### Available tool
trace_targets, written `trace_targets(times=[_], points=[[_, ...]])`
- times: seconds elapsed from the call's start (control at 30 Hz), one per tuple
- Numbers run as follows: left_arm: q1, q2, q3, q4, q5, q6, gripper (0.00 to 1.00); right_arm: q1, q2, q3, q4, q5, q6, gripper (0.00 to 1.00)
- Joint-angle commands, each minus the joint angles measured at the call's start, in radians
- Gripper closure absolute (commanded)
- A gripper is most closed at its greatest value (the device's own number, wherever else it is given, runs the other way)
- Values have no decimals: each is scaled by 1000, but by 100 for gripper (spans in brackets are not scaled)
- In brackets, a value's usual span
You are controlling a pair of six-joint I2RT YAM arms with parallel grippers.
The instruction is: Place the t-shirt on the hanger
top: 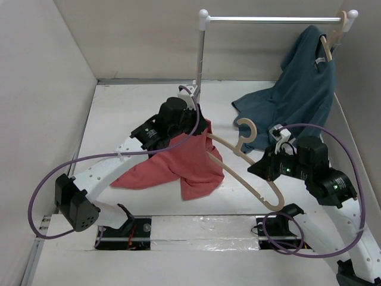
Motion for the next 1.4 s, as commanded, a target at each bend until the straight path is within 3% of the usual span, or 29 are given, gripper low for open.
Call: trace_targets(times=[0.0,0.1,0.27,0.5,0.63,0.7,0.77,0.93,0.97,1.23,1.37], points=[[3,-15,95,15,23,23,100,26,-2,-6,34,-25,23,100],[3,-5,96,7,91,3,100,36,0,-36,163,-26,92,100],[-50,-44,58,0,76,-32,100,114,79,-32,414,159,233,100],[-50,-149,69,-39,-66,-42,100,279,193,194,390,469,192,100],[-50,-163,113,-25,11,-58,100,338,251,157,463,598,230,100],[-50,-169,118,-7,60,-72,100,381,271,78,626,652,240,100],[-50,-186,116,24,88,-74,100,402,326,51,782,650,223,100],[-50,-186,188,-9,131,-45,100,473,492,128,959,585,177,100],[-50,-186,217,-25,143,-42,100,487,503,114,1087,589,177,100],[-50,-307,220,-118,108,-94,100,497,480,128,1271,718,129,100],[-50,-318,240,-140,140,-94,100,497,486,135,1347,686,154,100]])
